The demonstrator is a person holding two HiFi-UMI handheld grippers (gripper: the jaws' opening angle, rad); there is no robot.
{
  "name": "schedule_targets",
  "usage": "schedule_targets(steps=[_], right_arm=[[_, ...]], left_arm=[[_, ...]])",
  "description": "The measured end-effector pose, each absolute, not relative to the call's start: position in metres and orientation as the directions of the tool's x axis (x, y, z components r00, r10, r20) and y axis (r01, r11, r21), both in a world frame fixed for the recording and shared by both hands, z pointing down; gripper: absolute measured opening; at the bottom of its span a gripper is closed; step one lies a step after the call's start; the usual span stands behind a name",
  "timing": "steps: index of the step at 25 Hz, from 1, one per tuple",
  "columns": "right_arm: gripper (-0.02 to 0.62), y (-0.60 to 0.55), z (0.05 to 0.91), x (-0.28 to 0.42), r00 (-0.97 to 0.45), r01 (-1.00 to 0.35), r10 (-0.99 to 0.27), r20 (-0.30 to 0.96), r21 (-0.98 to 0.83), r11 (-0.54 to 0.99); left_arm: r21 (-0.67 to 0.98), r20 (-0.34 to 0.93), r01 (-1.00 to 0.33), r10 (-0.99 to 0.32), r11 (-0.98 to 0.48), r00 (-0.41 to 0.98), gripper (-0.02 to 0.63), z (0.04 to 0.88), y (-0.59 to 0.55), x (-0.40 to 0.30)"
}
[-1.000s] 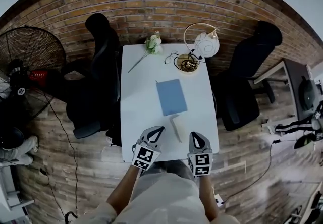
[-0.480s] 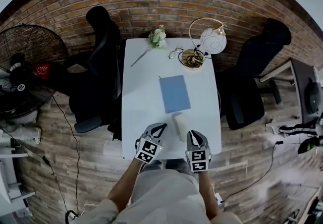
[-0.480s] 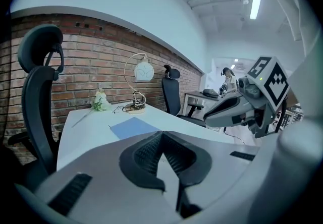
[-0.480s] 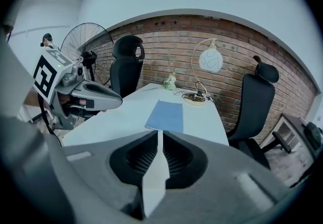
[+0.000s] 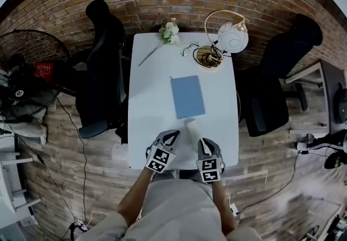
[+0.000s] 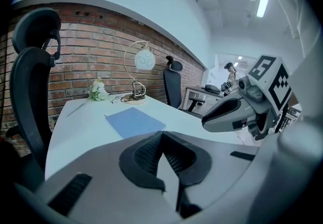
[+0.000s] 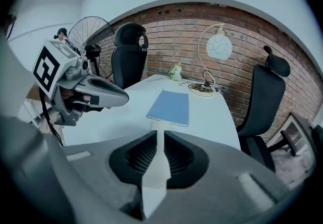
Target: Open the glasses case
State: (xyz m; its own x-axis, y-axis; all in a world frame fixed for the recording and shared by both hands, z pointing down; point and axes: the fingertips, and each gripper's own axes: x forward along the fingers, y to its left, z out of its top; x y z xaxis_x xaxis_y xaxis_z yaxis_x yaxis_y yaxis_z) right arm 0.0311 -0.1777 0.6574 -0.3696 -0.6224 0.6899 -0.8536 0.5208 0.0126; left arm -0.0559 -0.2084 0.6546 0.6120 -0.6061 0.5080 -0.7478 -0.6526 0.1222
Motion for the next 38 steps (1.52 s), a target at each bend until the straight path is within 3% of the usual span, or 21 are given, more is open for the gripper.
schedule_targets(steps=[20, 38], right_arm=[[0.114, -0.185, 0.702, 0.03, -0.358, -0.841, -0.558, 0.749, 0.001, 0.542], [0.261, -0.179, 0.735, 0.021, -0.348, -0.826, -0.478, 0.807, -0.023, 0.564]], left_arm=[[0.156, 0.587, -0.729, -0.531, -0.666, 0.611, 0.002, 0.706, -0.213, -0.039], [0.147, 0.612, -0.715, -0.505, -0.684, 0.609, 0.002, 0.728, -0.218, -0.032]])
